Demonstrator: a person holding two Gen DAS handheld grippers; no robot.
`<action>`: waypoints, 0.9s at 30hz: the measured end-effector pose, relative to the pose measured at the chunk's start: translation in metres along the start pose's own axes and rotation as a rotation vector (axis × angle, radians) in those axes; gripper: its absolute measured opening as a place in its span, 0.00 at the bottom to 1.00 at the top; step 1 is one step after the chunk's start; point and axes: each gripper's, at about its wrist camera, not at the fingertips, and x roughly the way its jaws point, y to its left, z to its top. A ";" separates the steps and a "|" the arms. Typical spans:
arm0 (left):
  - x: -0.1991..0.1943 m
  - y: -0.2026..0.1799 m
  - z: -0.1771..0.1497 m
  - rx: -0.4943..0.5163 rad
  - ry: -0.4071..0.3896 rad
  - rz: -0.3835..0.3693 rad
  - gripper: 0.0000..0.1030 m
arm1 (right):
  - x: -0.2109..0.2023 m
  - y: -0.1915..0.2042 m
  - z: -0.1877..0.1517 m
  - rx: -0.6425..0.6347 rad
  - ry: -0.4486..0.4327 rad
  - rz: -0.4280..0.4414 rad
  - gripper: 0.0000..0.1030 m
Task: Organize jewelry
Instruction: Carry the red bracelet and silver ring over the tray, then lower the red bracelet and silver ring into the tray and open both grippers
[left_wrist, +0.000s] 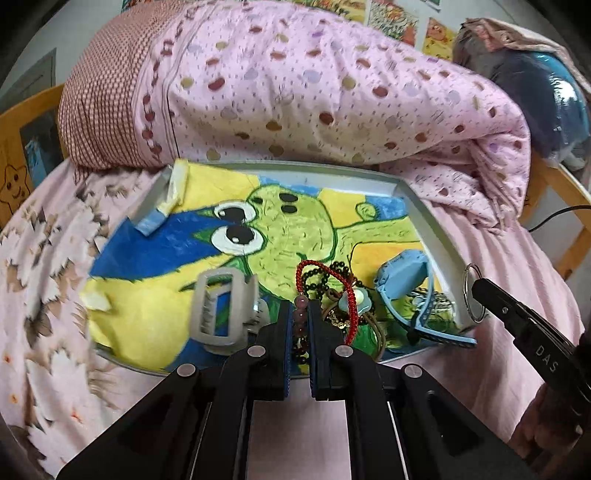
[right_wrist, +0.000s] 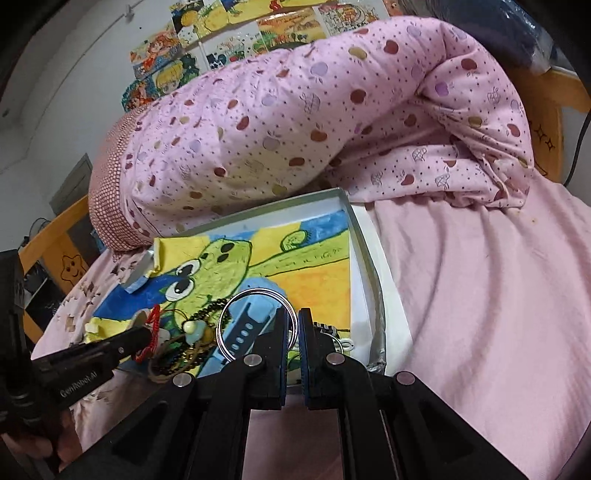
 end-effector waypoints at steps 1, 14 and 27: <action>0.005 -0.001 -0.001 -0.003 0.009 0.004 0.05 | 0.002 0.000 -0.001 -0.001 0.006 -0.002 0.06; 0.028 -0.003 -0.010 -0.022 0.083 0.000 0.05 | 0.013 0.007 -0.007 -0.040 0.042 -0.020 0.07; 0.012 0.008 -0.003 -0.084 0.038 -0.023 0.38 | 0.004 0.011 0.000 -0.065 0.003 -0.034 0.30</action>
